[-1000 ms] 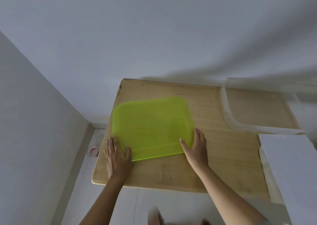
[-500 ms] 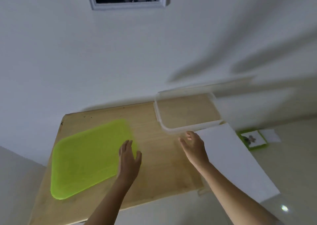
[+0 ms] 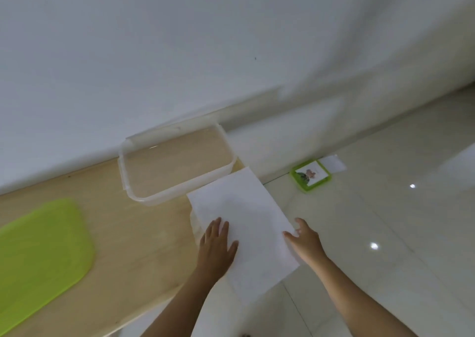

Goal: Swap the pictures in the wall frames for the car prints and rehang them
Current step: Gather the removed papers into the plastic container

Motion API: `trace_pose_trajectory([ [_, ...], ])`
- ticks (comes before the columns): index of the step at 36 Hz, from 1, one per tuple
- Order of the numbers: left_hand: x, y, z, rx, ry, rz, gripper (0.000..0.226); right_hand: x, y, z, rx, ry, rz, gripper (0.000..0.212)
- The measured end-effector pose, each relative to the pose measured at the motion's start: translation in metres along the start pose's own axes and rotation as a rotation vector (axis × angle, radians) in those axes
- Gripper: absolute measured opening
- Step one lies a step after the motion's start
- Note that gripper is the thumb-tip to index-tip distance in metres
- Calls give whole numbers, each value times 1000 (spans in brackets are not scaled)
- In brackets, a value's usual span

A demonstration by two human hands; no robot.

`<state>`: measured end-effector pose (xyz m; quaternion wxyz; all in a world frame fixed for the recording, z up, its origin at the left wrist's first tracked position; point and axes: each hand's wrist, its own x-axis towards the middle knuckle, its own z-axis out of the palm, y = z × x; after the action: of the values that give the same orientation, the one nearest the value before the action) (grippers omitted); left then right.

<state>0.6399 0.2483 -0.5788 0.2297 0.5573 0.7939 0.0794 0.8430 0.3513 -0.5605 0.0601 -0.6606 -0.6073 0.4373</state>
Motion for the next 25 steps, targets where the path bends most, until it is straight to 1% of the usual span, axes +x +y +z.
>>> trace_pose_trajectory([
  [3, 4, 5, 0, 33, 50, -29, 56, 0, 5, -3, 56, 53, -53, 33],
  [5, 6, 8, -2, 27, 86, -41, 53, 1, 6, -9, 131, 82, -97, 23],
  [9, 13, 13, -4, 23, 102, -72, 53, 3, 7, -21, 273, 69, -192, 26],
  [12, 21, 17, -10, 34, 102, -100, 57, 4, 11, -31, 413, 35, -231, 27],
  [14, 26, 18, -15, -8, 130, -102, 66, 2, 14, -38, 514, 2, -251, 27],
  [16, 34, 17, -22, -49, 199, -88, 84, 0, 17, -47, 590, -27, -262, 25],
  [17, 39, 16, -26, -59, 237, -81, 87, -1, 18, -51, 614, -40, -261, 25],
  [19, 47, 14, -38, -72, 266, -82, 82, -2, 21, -58, 660, -63, -257, 24],
  [21, 55, 13, -51, -78, 280, -76, 68, -2, 22, -64, 689, -68, -250, 24],
  [25, 62, 9, -79, -106, 384, -34, 55, -1, 13, -71, 700, -61, -261, 24],
])
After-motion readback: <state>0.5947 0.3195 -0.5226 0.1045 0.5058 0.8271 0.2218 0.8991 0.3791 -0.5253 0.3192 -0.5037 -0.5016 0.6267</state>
